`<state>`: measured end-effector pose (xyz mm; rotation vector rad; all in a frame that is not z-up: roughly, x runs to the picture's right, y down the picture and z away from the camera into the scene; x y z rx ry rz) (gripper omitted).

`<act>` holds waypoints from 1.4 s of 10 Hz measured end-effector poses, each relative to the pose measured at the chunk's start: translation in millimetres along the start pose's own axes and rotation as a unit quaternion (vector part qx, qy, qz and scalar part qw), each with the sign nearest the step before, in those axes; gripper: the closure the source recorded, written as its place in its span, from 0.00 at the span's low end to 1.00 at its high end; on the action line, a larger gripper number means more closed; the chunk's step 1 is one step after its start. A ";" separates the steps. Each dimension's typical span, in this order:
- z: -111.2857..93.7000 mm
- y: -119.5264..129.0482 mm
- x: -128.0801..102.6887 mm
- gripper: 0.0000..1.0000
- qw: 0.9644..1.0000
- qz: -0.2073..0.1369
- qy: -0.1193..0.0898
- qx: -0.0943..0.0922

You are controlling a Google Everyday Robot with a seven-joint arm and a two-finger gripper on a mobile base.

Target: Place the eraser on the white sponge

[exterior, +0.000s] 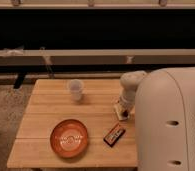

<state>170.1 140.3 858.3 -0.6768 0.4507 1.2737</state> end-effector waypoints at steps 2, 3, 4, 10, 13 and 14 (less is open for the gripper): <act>-0.3 1.0 -0.5 0.33 1.000 0.001 -0.001 -0.007; -1.0 0.9 -0.7 0.33 1.000 0.002 -0.001 -0.010; -1.8 1.6 -0.9 0.33 1.000 0.002 0.000 -0.015; -12.9 -1.5 -7.5 0.33 1.000 0.003 -0.010 -0.017; -41.2 -20.3 -24.2 0.33 0.999 0.011 -0.039 0.002; -46.7 -25.5 -25.5 0.33 0.999 0.013 -0.043 0.007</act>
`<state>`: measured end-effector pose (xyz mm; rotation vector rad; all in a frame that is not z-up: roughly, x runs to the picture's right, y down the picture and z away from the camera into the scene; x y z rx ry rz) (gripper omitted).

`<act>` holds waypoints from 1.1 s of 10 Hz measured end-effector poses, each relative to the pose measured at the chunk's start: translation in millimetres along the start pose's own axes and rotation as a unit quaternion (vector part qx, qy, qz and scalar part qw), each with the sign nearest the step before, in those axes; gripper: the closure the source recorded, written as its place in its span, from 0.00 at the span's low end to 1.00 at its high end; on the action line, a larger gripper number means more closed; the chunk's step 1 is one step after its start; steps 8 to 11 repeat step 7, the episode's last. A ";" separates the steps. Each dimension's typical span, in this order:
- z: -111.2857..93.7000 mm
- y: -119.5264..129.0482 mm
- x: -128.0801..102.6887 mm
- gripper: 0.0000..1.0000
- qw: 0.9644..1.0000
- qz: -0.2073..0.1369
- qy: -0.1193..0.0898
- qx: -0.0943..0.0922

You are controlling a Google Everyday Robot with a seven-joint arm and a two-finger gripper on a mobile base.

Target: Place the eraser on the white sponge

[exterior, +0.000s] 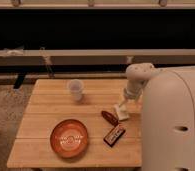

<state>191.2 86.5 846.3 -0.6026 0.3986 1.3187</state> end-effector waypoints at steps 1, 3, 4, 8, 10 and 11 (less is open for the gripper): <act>0.0 -0.3 0.4 0.33 1.000 0.000 0.000 0.000; 0.1 1.3 -0.2 0.33 1.000 -0.001 0.001 -0.001; 0.5 0.9 0.2 0.33 1.000 0.000 0.001 0.000; 0.9 1.1 0.1 0.33 1.000 0.000 0.001 -0.001; 0.9 1.1 0.1 0.33 1.000 0.000 0.001 -0.001; 0.9 1.1 0.1 0.33 1.000 0.000 0.001 -0.001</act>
